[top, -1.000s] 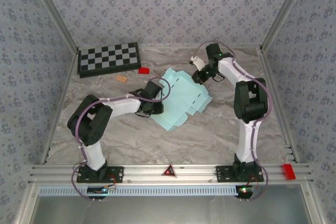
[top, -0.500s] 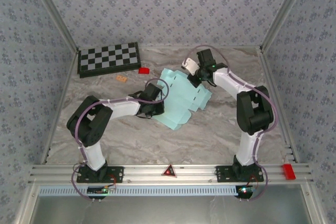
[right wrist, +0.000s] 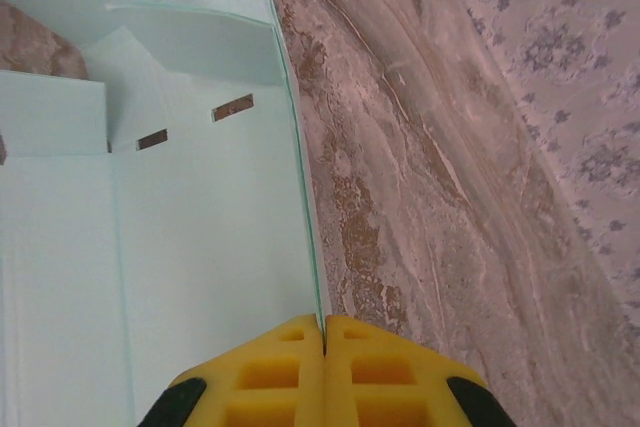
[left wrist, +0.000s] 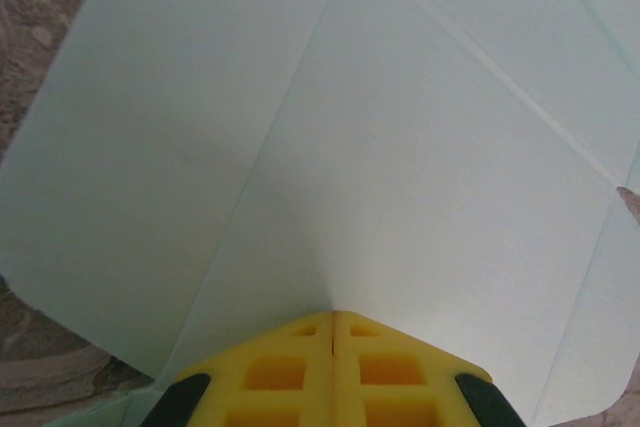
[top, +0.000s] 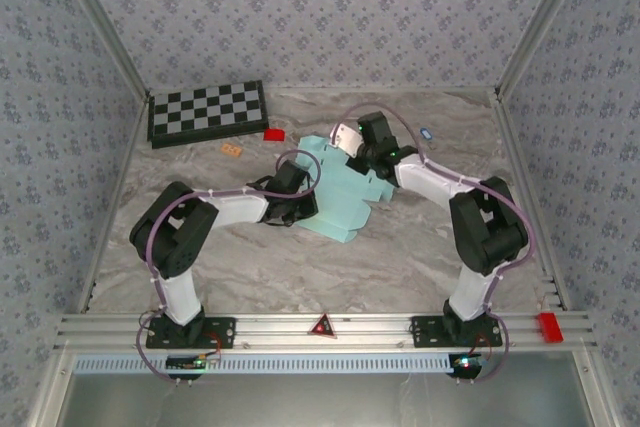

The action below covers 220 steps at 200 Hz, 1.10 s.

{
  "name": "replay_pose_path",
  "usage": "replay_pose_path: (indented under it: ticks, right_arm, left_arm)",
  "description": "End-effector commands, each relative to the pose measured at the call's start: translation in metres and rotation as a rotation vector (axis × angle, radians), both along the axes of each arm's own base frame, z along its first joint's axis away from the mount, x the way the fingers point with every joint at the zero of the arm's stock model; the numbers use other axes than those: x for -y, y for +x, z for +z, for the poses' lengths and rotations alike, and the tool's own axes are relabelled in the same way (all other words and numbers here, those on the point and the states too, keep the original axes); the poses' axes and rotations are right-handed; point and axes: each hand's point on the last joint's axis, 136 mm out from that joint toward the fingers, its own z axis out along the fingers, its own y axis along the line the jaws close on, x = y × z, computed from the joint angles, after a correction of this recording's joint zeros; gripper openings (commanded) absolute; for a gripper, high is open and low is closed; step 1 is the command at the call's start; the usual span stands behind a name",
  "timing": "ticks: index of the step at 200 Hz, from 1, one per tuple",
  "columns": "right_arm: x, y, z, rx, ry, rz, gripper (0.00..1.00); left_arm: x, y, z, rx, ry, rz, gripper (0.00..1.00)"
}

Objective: Fold the paper box

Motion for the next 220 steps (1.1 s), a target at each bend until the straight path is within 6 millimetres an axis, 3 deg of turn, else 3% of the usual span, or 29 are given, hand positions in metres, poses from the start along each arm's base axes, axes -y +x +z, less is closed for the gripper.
replay_pose_path:
  ticks: [1,82,169,220]
  right_arm:
    - [-0.009,-0.008,0.007,0.063,-0.003,0.028,0.00]
    - [-0.026,-0.034,0.003,0.180,-0.002,0.113,0.00]
    - [-0.035,-0.059,-0.022,0.125,0.037,0.154,0.00]
    - [-0.036,-0.061,-0.026,0.108,0.054,0.154,0.00]
  left_arm:
    - [-0.003,-0.018,-0.028,-0.091,0.047,-0.011,0.00]
    - [0.005,-0.014,-0.026,-0.087,0.021,-0.024,0.00]
    - [0.009,-0.010,-0.027,-0.079,0.014,-0.024,0.00]
    - [0.012,-0.009,-0.026,-0.074,0.004,-0.031,0.00]
